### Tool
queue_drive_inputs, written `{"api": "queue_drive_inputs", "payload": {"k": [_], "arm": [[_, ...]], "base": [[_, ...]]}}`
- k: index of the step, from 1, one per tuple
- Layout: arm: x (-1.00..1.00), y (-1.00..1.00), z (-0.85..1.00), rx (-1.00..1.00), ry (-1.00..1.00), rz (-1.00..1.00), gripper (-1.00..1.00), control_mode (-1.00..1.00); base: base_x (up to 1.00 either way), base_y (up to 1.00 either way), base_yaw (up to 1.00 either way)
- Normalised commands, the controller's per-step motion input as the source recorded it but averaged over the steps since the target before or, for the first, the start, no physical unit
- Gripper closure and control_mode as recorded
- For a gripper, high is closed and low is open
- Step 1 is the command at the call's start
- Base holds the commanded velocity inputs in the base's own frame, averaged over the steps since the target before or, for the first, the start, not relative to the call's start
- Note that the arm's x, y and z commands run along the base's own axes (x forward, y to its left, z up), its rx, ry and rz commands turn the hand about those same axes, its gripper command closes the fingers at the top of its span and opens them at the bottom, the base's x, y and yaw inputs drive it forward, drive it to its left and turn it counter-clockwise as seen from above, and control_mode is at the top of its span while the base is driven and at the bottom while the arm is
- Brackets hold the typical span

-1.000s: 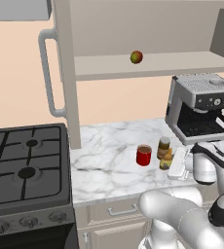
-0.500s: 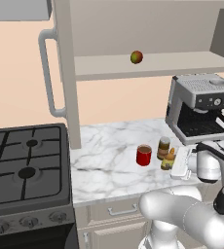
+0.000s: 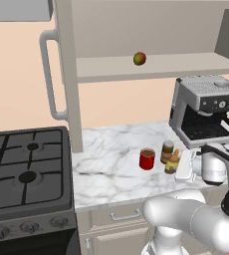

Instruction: Pick the cinnamon and honey bottle from the cabinet and place them next to the mug.

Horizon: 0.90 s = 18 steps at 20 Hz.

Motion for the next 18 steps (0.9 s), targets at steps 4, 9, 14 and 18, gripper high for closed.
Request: {"api": "queue_drive_inputs", "payload": {"k": [4, 9, 14, 18], "arm": [[0.00, 0.05, 0.00, -0.11, 0.01, 0.00, 1.00, -1.00], [0.00, 0.01, 0.00, -0.06, 0.02, 0.00, 1.00, -1.00], [0.00, 0.00, -0.01, 0.00, 0.00, 0.00, 1.00, -1.00], [0.00, 0.00, 0.00, 0.00, 0.00, 0.00, -1.00, -1.00]], "base": [[0.00, 0.00, 0.00], [0.00, 0.00, 0.00], [0.00, 0.00, 0.00], [0.00, 0.00, 0.00]]}}
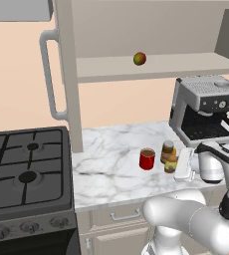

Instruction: Pick the cinnamon and honey bottle from the cabinet and place them next to the mug.

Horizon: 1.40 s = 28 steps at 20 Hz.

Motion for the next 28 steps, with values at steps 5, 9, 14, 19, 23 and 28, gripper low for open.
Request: {"api": "queue_drive_inputs", "payload": {"k": [5, 9, 14, 19, 23, 28], "arm": [[0.00, 0.00, 0.00, 0.00, 0.00, 0.00, -1.00, -1.00], [0.00, 0.00, 0.00, 0.00, 0.00, 0.00, -1.00, -1.00], [-0.09, 0.00, 0.00, 0.00, 0.00, 0.00, -1.00, -1.00], [-0.19, -0.02, 0.00, 0.00, 0.00, 0.00, -1.00, -1.00], [-0.24, -0.28, 0.00, 0.00, -0.02, -0.02, -1.00, -1.00], [-0.12, -0.38, 0.00, 0.01, -0.05, -0.08, -1.00, -1.00]], "base": [[0.00, 0.00, 0.00], [0.00, 0.00, 0.00], [0.00, 0.00, 0.00], [0.00, 0.00, 0.00], [0.00, 0.00, 0.00], [0.00, 0.00, 0.00]]}}
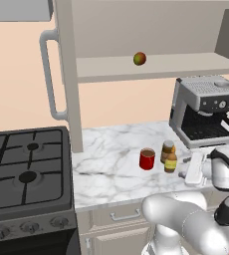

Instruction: Pick the cinnamon and honey bottle from the cabinet and place them next to the mug.

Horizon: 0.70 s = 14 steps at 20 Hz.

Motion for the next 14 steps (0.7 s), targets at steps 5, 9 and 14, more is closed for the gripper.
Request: {"api": "queue_drive_inputs", "payload": {"k": [5, 9, 14], "arm": [[-0.37, -0.16, 0.30, 0.03, -0.03, -0.09, -1.00, -1.00], [-0.49, 0.00, 0.94, 0.05, -0.03, -0.09, -1.00, -1.00], [-0.56, 0.18, 1.00, 0.00, -0.07, -0.10, -1.00, -1.00]], "base": [[0.00, 0.00, 0.00], [0.00, 0.00, 0.00], [0.00, 0.00, 0.00]]}}
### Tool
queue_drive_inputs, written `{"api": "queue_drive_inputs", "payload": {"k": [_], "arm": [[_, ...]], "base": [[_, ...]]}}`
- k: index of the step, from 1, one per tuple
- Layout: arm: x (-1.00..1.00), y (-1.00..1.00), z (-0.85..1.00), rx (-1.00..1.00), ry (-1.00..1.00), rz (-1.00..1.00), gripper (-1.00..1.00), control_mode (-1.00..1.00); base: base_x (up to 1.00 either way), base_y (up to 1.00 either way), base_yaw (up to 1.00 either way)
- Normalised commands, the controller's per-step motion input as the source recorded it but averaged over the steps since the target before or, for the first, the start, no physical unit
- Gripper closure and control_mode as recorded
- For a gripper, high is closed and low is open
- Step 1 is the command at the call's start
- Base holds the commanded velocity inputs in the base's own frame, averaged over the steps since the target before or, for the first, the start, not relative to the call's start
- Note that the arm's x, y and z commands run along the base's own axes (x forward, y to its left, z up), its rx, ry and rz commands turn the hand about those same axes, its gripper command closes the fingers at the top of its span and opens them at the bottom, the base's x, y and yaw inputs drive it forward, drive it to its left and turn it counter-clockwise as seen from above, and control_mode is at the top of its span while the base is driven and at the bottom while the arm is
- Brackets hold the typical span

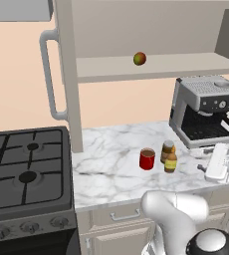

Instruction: Pick the cinnamon and honey bottle from the cabinet and place them next to the mug.

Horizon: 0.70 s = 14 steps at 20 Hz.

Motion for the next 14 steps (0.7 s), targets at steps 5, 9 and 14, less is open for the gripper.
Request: {"api": "queue_drive_inputs", "payload": {"k": [5, 9, 14], "arm": [[-0.38, 0.49, 1.00, -0.01, 0.00, -0.12, -1.00, -1.00], [-0.03, 0.61, 1.00, -0.07, 0.00, -0.20, -1.00, -1.00], [0.00, 0.49, 1.00, -0.07, 0.00, -0.30, -1.00, -1.00]], "base": [[0.00, 0.00, 0.00], [0.00, 0.00, 0.00], [0.00, 0.00, 0.00]]}}
